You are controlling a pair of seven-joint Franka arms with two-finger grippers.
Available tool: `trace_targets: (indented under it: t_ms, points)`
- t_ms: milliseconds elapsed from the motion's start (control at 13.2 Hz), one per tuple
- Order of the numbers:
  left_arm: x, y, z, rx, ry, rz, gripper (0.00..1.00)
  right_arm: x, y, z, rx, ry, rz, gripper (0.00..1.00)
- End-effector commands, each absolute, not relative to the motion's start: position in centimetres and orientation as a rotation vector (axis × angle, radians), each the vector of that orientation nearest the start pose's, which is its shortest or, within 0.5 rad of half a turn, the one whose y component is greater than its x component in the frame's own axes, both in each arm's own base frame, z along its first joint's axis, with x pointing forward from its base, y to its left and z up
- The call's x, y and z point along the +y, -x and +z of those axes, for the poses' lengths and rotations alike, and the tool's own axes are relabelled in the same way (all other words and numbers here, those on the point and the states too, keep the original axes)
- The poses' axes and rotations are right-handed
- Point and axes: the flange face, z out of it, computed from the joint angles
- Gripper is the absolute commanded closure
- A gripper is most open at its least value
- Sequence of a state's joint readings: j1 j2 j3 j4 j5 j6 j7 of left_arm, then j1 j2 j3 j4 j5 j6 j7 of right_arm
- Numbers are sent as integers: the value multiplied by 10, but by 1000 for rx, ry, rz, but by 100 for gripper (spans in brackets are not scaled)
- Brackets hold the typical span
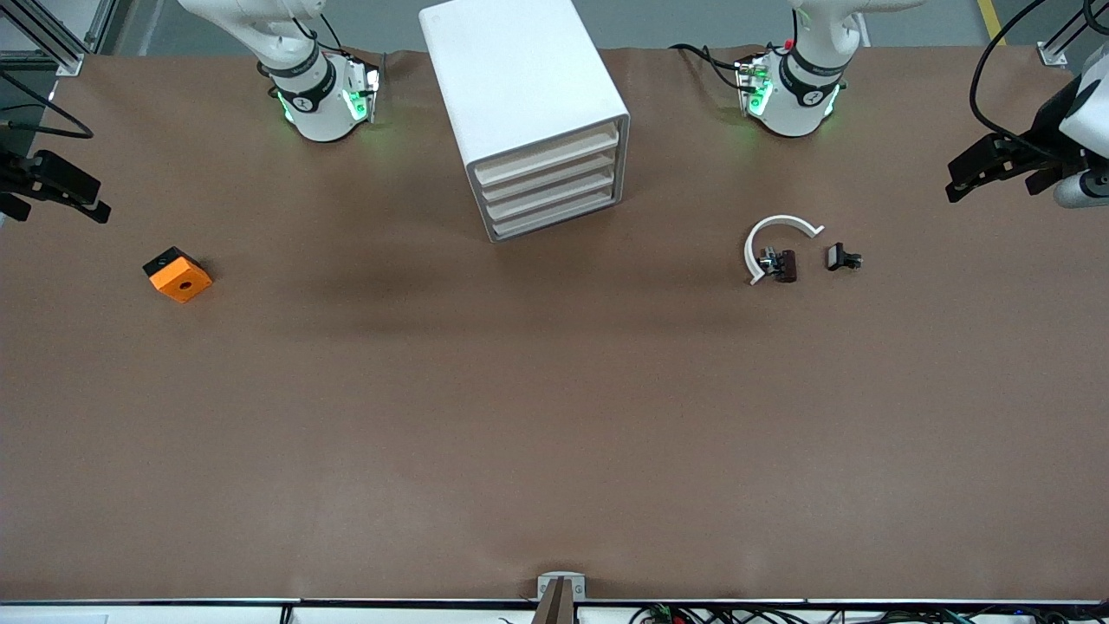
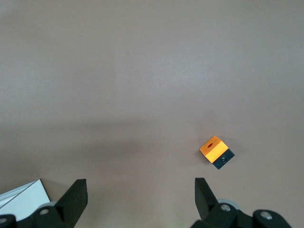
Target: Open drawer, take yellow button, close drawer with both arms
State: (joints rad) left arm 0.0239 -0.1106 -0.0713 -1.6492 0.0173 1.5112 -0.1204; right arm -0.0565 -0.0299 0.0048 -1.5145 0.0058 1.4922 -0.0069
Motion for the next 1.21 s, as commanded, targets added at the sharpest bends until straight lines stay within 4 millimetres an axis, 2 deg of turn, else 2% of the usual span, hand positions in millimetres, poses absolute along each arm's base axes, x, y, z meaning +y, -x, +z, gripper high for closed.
trace_targets:
  t_ms: [0,76,227,379,606,833,909,1136]
  points:
    - [-21,-515,648,-122,3105,46,0,-30,-534,666,73,3148,-12,0]
    - [-21,-516,650,-127,3106,37,0,-29,-534,666,71,3148,-12,0]
    - [-20,-533,651,-139,3105,24,0,-29,-534,666,71,3148,-12,0]
    - [-19,-554,636,-142,3096,56,0,-29,-535,665,71,3148,-9,0]
    - [-25,-578,593,-146,3091,150,0,-28,-536,664,66,3146,-9,0]
    - [-34,-599,558,-338,3084,176,0,-27,-536,664,63,3145,-7,0]
    - [-42,-607,540,-437,3064,202,0,-26,-536,663,61,3145,-5,0]
    - [-92,-622,494,-725,2966,270,0,-23,-538,660,54,3145,5,0]
